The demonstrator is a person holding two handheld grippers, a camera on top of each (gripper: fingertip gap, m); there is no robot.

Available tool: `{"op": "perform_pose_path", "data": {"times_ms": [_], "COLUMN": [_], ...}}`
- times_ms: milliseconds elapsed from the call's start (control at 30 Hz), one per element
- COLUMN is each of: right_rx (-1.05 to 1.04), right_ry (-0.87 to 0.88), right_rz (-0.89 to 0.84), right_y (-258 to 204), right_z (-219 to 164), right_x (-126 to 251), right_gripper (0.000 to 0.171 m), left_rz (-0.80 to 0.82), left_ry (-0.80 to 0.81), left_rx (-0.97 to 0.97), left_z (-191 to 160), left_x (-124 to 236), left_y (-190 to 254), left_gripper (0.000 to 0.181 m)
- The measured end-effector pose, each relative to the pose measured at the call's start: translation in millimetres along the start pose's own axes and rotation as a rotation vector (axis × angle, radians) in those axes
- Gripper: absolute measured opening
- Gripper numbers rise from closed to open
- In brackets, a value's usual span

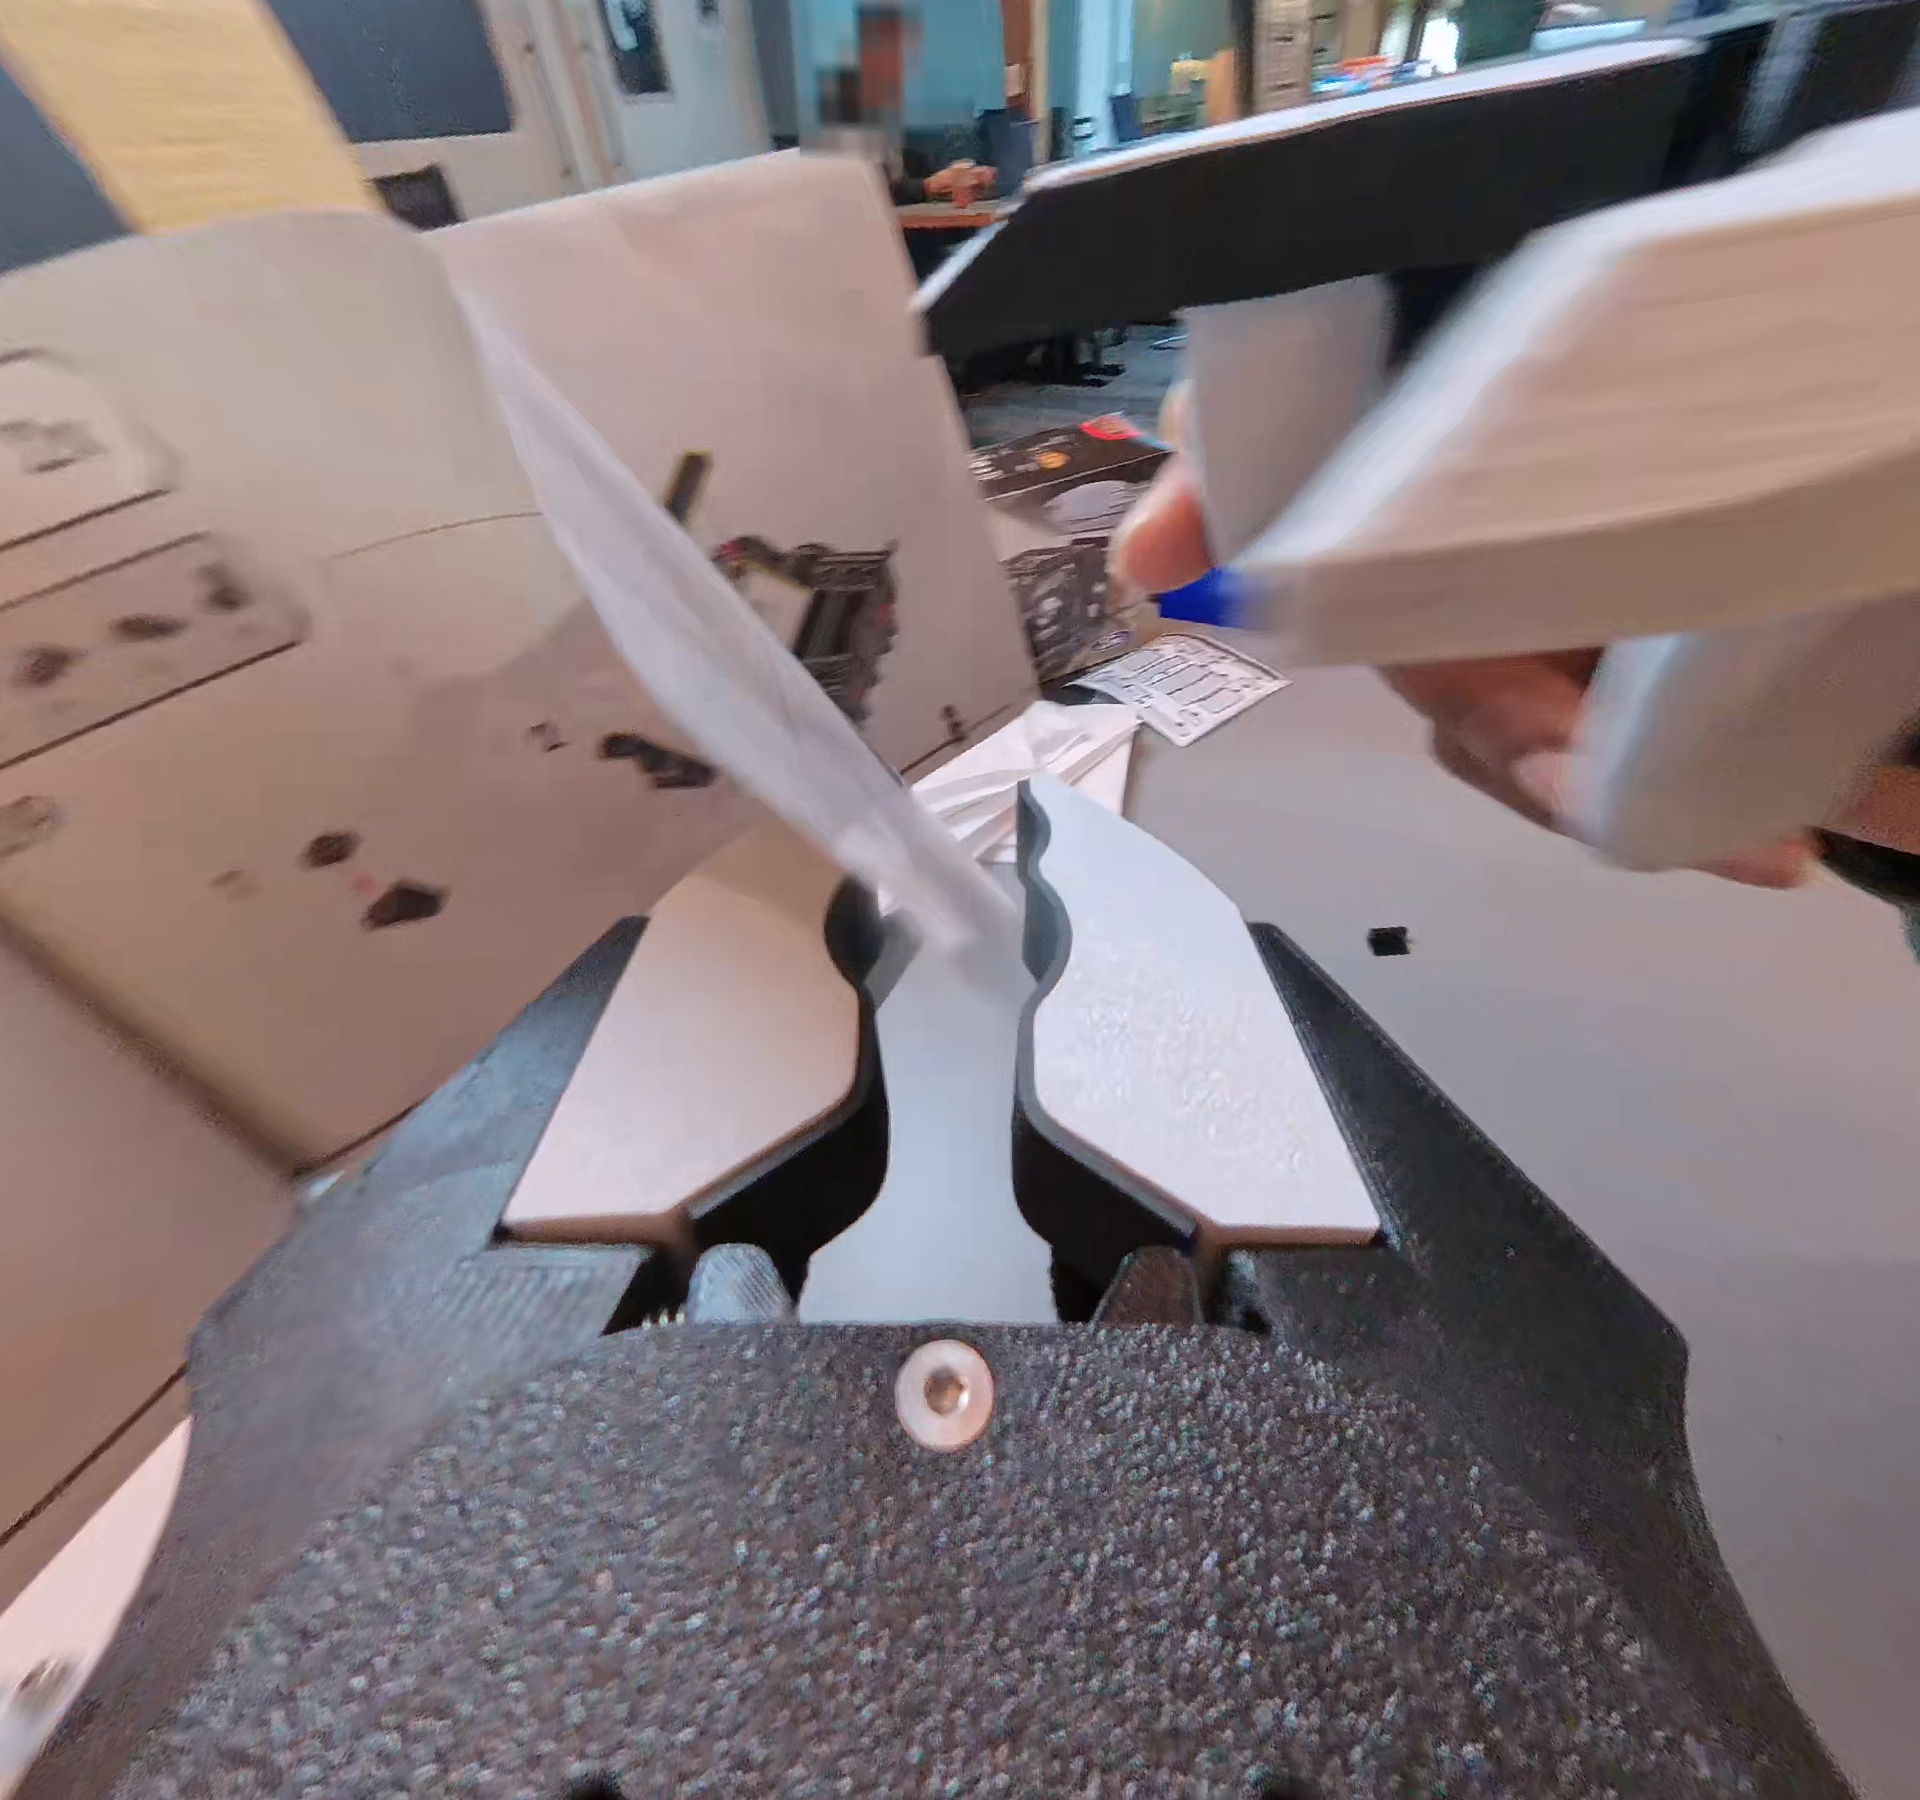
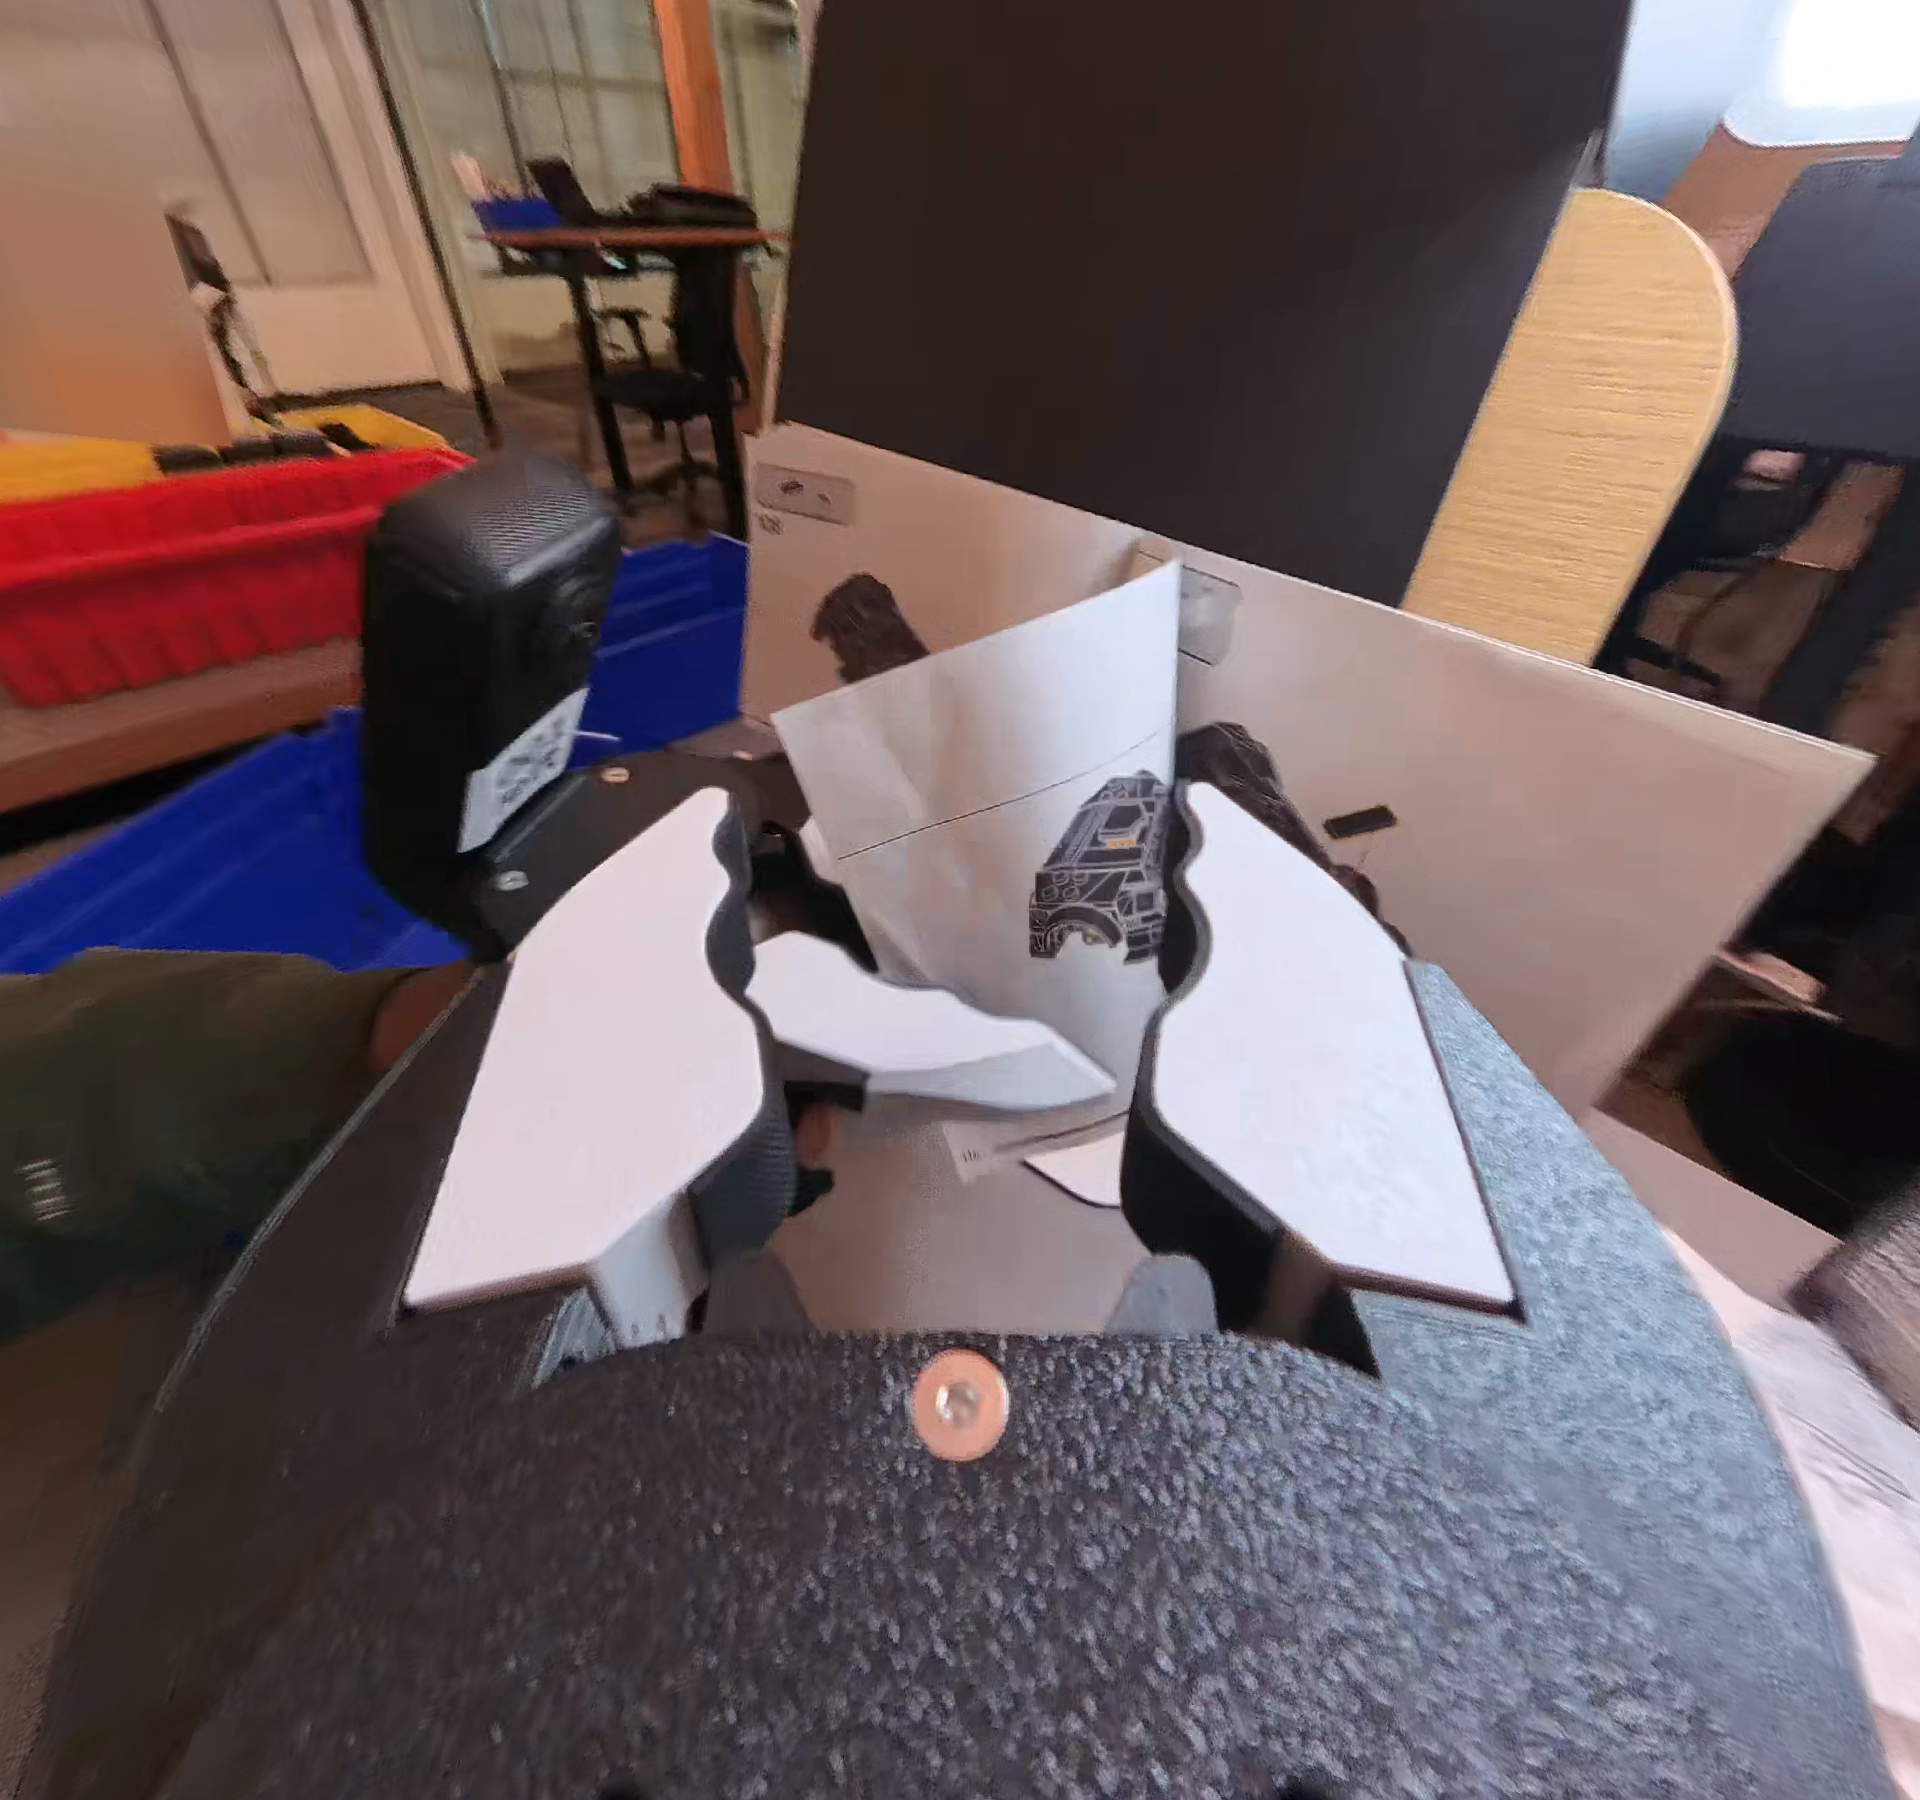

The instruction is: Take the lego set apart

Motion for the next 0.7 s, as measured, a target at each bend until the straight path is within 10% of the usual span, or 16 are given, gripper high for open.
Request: {"op": "perform_pose_path", "data": {"times_ms": [300, 700], "right_rx": [0.098, -0.048], "right_ry": [-0.081, 0.073], "right_rz": [-0.344, -0.408], "right_y": [81, 122], "right_z": [-18, -11], "right_x": [-10, 10], "right_gripper": [0.007, 0.008], "left_rz": [-0.1, 0.13], "left_ry": [0.046, 0.021], "left_rx": [-0.003, 0.06], "left_z": [-9, -17], "left_x": [3, 12], "left_y": [19, -26], "left_gripper": [0.048, 0.042]}}
Point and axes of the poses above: each gripper's, where its closed fingertips meet, x back along the fingers, z out of its top, y = z × x across the jaws, the point moved 6 cm from there along x, back along the fingers, and after that the axes turned 5 degrees about -y, right-handed, at the moved point
